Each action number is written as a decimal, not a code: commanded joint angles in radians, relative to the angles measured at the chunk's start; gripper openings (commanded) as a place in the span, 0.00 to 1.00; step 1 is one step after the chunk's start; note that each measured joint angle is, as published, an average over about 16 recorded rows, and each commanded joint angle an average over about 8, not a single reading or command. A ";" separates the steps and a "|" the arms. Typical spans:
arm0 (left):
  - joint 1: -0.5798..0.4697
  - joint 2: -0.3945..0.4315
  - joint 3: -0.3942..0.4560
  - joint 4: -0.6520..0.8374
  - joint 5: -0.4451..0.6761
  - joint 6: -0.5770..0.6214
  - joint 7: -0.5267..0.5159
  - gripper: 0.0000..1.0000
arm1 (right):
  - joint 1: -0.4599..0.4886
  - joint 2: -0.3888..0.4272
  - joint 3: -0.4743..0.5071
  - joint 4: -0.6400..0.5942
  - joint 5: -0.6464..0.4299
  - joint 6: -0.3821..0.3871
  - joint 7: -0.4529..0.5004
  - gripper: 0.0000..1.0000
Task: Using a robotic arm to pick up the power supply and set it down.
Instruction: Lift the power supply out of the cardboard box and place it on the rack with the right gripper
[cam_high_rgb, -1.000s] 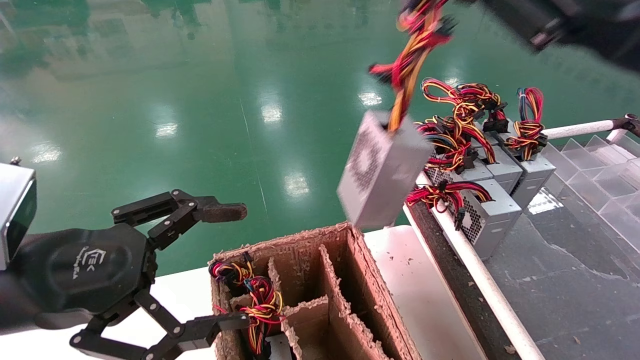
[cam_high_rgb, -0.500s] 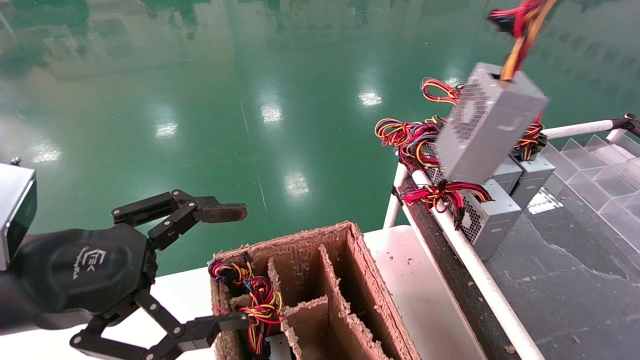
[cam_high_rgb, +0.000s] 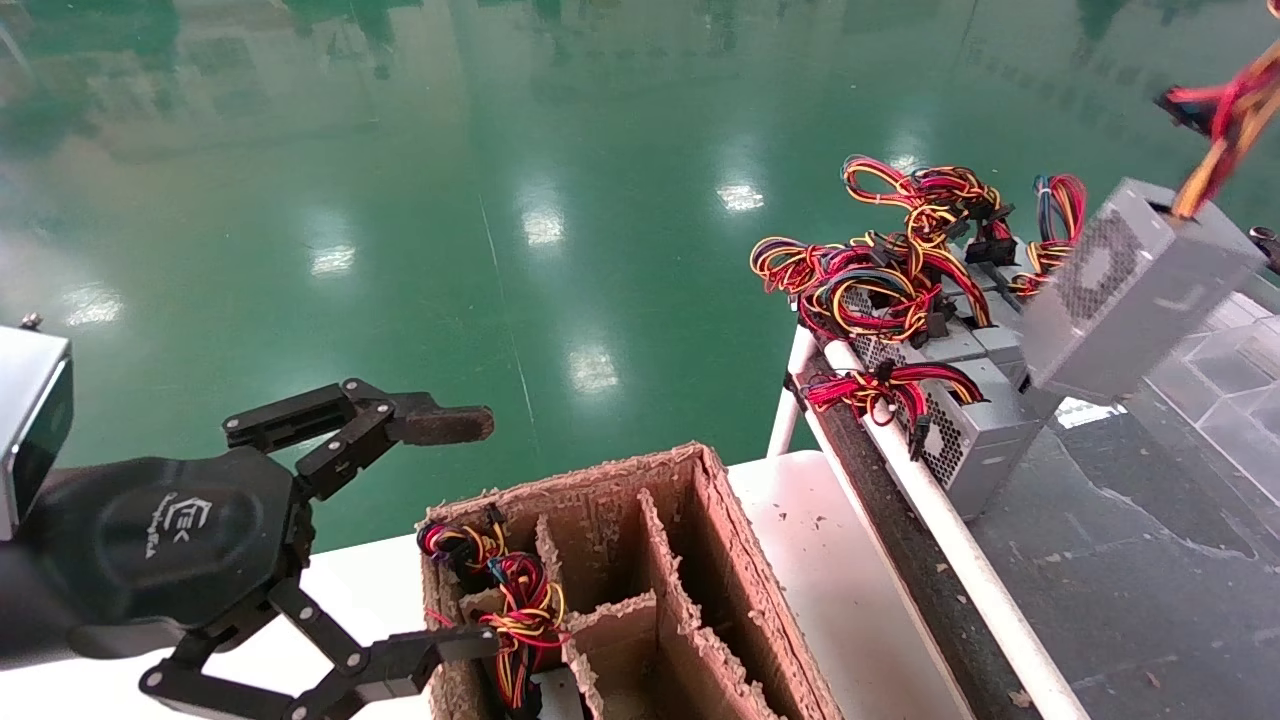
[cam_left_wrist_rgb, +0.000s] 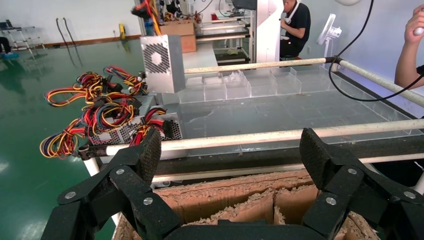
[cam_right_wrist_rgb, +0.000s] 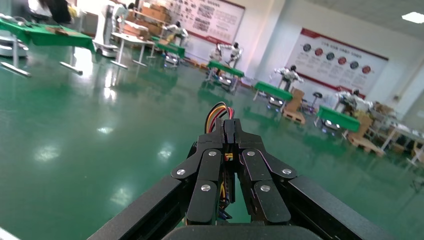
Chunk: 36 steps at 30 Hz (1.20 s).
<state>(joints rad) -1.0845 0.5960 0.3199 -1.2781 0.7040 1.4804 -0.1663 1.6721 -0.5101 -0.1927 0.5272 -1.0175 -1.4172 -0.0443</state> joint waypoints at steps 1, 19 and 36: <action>0.000 0.000 0.000 0.000 0.000 0.000 0.000 1.00 | 0.004 0.013 -0.002 -0.037 -0.005 -0.018 -0.019 0.00; 0.000 0.000 0.001 0.000 0.000 0.000 0.000 1.00 | -0.006 -0.013 -0.042 -0.241 -0.057 -0.109 -0.138 0.00; 0.000 0.000 0.001 0.000 -0.001 -0.001 0.001 1.00 | 0.036 -0.130 -0.096 -0.352 -0.132 -0.076 -0.188 0.00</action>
<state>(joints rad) -1.0848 0.5955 0.3211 -1.2781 0.7032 1.4799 -0.1657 1.7064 -0.6358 -0.2868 0.1773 -1.1469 -1.4971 -0.2326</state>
